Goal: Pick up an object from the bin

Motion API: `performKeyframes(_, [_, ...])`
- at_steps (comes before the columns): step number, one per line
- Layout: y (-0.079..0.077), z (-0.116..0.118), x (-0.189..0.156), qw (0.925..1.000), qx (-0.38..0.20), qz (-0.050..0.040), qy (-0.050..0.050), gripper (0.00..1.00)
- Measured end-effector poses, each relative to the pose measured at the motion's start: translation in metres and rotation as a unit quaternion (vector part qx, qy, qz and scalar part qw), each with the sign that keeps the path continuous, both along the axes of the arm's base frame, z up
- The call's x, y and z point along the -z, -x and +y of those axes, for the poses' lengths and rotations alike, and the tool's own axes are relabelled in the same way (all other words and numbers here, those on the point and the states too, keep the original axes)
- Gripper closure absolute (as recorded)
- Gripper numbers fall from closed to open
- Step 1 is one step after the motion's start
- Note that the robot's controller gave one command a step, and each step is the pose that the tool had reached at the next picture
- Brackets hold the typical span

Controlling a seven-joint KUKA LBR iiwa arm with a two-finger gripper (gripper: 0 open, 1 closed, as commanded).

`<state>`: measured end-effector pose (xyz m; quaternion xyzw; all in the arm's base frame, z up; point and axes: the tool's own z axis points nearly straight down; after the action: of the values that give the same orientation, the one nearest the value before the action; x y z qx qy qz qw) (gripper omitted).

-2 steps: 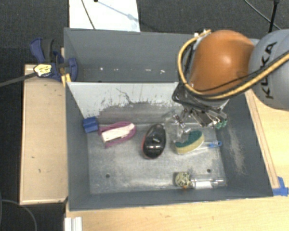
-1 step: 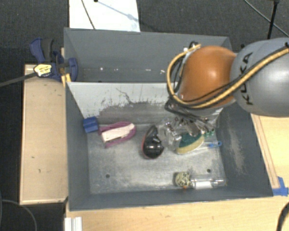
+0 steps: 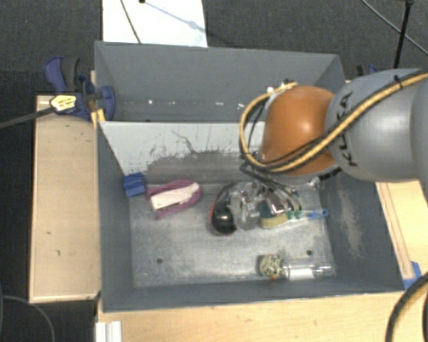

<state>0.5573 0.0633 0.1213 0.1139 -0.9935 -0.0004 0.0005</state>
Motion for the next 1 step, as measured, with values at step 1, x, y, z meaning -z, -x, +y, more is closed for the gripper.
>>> performKeyframes(1, [-0.0007,0.0000,-0.0010,1.0000,0.000,-0.0011,0.000,0.00])
